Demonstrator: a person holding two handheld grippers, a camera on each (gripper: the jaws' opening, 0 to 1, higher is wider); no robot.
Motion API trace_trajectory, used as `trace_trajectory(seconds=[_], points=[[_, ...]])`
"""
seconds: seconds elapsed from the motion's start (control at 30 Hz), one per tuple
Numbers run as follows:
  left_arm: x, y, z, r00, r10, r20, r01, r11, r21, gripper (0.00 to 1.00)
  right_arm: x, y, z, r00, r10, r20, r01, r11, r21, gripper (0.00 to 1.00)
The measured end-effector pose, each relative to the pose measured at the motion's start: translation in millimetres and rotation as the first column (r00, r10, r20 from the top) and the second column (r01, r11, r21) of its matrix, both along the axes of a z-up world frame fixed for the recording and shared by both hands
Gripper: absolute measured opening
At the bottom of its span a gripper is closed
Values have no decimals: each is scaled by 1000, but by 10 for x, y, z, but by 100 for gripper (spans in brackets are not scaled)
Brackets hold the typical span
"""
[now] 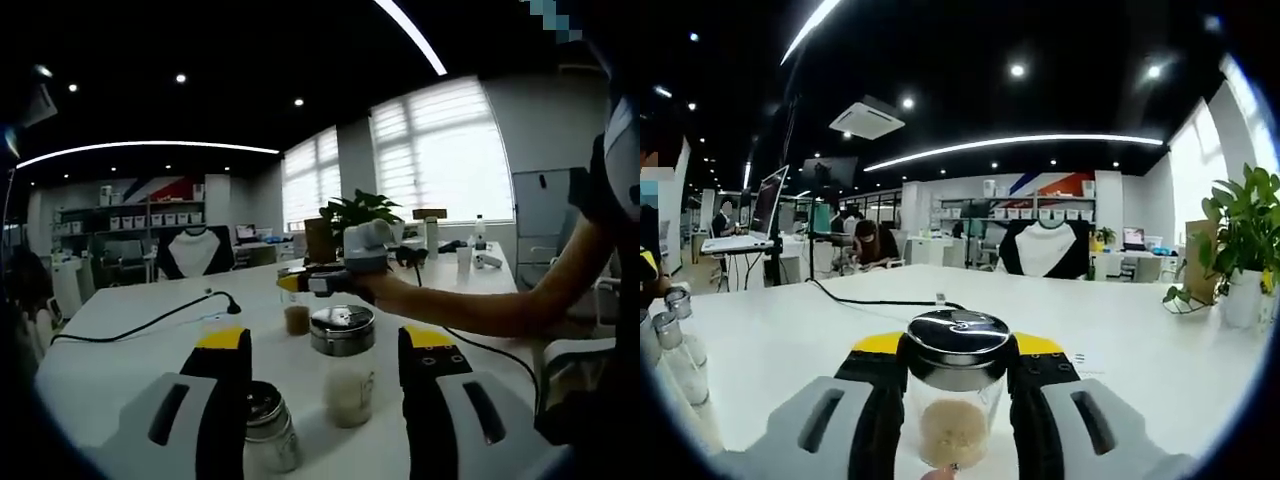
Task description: Rotate the seasoning bottle until the label or dispensing opening points toward the visible target arrow and the bottle remains upright within the marked orientation range
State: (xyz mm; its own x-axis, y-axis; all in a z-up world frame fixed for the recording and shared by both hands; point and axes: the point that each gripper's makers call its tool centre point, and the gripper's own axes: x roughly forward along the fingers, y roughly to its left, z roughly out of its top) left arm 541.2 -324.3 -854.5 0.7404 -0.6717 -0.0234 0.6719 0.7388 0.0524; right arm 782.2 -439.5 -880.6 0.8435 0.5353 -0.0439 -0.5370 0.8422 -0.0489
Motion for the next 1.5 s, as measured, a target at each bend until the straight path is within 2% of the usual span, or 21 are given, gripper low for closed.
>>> trace_trajectory(seconds=[0.23,0.4,0.63,0.87,0.97,1.17,1.5], points=[[-11,-8,26,1000,-2,3,2,1000,-2,63,-114,-99,52,1000,-13,14,13,999,46,37],[-38,-64,29,1000,-15,3,15,1000,-2,63,-246,-141,148,999,-5,38,4,999,34,36],[-142,-155,21,999,-37,5,37,999,-5,62,-534,-222,317,997,13,71,-14,1000,22,36],[-265,-228,-3,998,-62,2,62,998,-17,62,-831,-288,409,997,28,78,-31,999,34,36],[-318,-245,-15,998,-71,0,71,997,-21,61,-954,-304,428,996,30,88,-32,999,21,36],[-413,-277,-50,996,-87,-5,87,996,-35,60,-978,-377,429,995,37,94,-40,999,31,36],[-541,-383,-109,991,-132,-13,131,991,-39,58,-1331,-417,372,995,57,88,-62,997,54,36]])
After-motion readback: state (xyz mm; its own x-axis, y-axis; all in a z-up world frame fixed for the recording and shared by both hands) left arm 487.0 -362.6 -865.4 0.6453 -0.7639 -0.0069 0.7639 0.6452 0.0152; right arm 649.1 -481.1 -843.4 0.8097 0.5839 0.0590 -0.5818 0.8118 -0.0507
